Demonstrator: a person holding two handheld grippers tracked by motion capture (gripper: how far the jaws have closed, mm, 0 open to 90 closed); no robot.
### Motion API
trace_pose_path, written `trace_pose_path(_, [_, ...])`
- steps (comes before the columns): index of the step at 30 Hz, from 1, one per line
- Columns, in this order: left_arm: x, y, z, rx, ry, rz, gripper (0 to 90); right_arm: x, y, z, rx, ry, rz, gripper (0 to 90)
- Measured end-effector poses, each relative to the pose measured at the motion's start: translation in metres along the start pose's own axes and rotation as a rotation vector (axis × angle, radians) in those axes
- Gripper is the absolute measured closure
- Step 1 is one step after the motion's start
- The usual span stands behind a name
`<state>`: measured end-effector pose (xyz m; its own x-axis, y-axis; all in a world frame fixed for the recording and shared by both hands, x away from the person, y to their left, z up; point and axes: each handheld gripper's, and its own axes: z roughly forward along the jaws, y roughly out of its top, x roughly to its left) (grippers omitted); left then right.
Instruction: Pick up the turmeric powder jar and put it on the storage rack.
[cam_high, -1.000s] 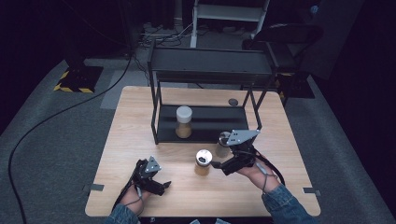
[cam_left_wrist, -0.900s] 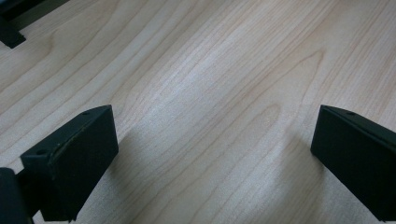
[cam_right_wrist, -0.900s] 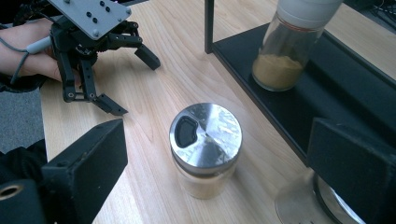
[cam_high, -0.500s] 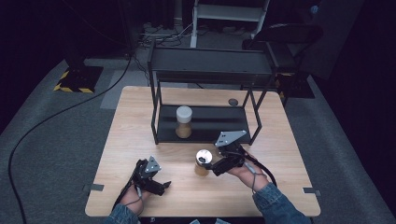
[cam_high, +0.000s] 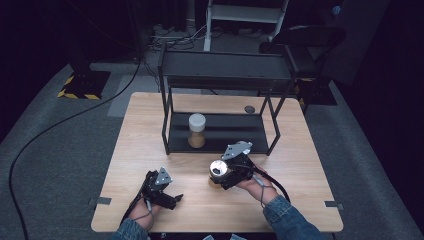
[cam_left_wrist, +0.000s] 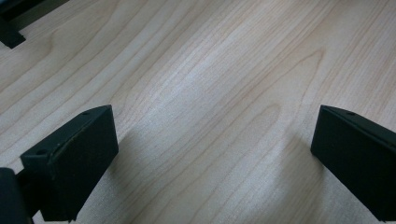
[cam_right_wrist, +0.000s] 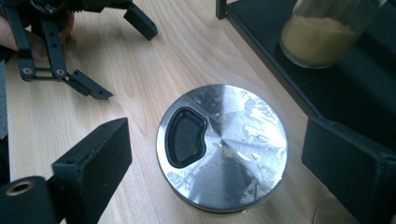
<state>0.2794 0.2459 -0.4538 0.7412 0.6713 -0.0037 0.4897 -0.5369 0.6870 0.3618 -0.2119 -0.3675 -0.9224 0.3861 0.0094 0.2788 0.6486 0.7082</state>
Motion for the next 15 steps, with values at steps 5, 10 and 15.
trace_pose_path(5, [0.0,0.0,0.0,0.0,-0.001,-0.001,0.6,-0.002,0.001,0.009,0.025,0.007,-0.008,12.0])
trace_pose_path(10, [0.0,0.0,0.0,0.0,-0.001,0.001,0.6,-0.002,0.003,0.018,0.06,0.006,-0.016,17.2])
trace_pose_path(15, [0.0,0.0,0.0,0.001,-0.001,0.001,0.6,0.0,0.005,0.024,0.086,0.003,-0.038,23.4])
